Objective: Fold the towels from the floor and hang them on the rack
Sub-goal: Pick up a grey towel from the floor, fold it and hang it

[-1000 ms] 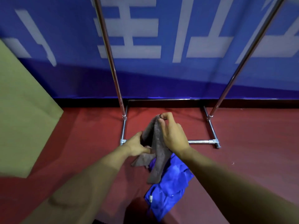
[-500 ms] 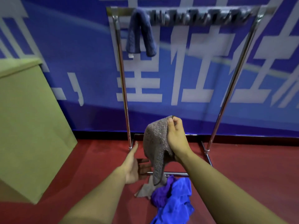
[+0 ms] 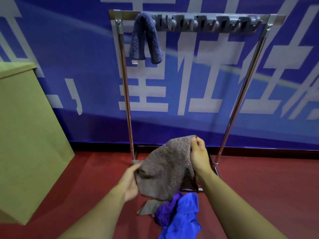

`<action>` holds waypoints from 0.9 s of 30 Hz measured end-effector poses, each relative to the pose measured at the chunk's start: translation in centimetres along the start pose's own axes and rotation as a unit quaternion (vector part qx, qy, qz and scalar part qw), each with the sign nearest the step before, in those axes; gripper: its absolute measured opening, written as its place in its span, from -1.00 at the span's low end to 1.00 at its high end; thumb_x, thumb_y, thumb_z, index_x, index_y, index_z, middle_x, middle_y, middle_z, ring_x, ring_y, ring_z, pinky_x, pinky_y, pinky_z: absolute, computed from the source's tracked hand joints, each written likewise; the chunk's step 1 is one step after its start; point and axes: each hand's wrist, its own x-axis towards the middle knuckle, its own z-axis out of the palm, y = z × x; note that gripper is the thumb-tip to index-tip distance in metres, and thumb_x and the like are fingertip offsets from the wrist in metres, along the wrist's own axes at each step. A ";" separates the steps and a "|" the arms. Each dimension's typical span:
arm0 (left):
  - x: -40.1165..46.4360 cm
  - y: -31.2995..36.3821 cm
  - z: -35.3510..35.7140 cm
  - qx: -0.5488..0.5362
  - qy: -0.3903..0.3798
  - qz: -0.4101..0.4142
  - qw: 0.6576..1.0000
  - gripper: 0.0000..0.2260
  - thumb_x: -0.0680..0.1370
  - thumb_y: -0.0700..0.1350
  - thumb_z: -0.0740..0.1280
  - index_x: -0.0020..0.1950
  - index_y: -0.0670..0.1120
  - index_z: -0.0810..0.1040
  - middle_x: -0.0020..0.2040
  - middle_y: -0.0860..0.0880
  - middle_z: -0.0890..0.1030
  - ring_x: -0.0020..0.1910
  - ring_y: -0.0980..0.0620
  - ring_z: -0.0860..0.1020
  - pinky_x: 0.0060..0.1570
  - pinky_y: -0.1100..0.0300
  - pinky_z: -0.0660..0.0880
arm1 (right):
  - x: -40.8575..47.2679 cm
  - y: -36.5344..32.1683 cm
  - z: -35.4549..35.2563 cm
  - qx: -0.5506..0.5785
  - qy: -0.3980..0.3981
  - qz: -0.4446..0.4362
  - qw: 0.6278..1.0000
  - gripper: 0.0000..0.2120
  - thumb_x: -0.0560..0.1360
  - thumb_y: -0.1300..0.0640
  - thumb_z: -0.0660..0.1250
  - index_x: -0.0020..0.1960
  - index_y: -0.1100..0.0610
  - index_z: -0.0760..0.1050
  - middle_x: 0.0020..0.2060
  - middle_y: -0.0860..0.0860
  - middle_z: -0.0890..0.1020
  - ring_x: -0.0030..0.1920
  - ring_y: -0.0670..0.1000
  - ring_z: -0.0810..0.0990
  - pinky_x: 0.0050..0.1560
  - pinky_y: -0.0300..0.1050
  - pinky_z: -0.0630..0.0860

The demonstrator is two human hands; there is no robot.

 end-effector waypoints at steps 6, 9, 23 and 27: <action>-0.2 1.9 -0.5 -0.070 0.023 0.095 0.993 -0.69 0.60 -0.02 0.32 0.16 -0.25 0.63 0.08 -0.27 0.69 0.06 -0.17 0.69 0.10 -0.04 0.55 | 1.0 3.8 -2.7 -0.010 0.031 0.031 0.999 -0.80 0.68 0.09 0.21 0.25 0.14 0.41 0.14 0.12 0.55 0.07 0.02 0.51 0.21 0.06 0.50; -0.2 2.8 -1.0 -0.112 0.021 0.122 0.986 -0.53 0.59 0.16 0.31 0.21 -0.23 0.60 0.13 -0.27 0.66 0.15 -0.22 0.65 0.26 -0.11 0.50 | 1.0 4.0 -3.5 0.029 -0.004 0.073 0.997 -0.76 0.65 0.16 0.26 0.30 0.00 0.39 -0.07 0.07 0.60 -0.23 -0.08 0.57 -0.28 -0.15 0.56; -0.7 3.8 -1.4 0.024 0.118 0.228 0.966 -0.89 0.57 -0.14 0.42 -0.01 -0.18 0.67 -0.06 -0.15 0.70 -0.08 -0.06 0.65 0.22 -0.04 0.51 | 0.8 3.3 -6.3 -0.096 0.003 0.005 0.995 -0.82 0.51 0.02 0.45 -0.03 0.12 0.71 -0.12 0.02 0.75 -0.14 -0.06 0.64 0.01 0.07 0.59; -1.0 3.5 -1.6 0.094 0.114 0.266 0.953 -0.89 0.58 -0.13 0.41 -0.03 -0.14 0.71 -0.04 -0.13 0.72 -0.01 -0.06 0.65 0.26 -0.07 0.49 | 0.6 3.2 -6.8 -0.055 -0.034 0.020 0.998 -0.79 0.53 0.36 0.39 0.16 0.26 0.61 -0.11 0.08 0.70 -0.22 -0.20 0.66 -0.06 -0.32 0.58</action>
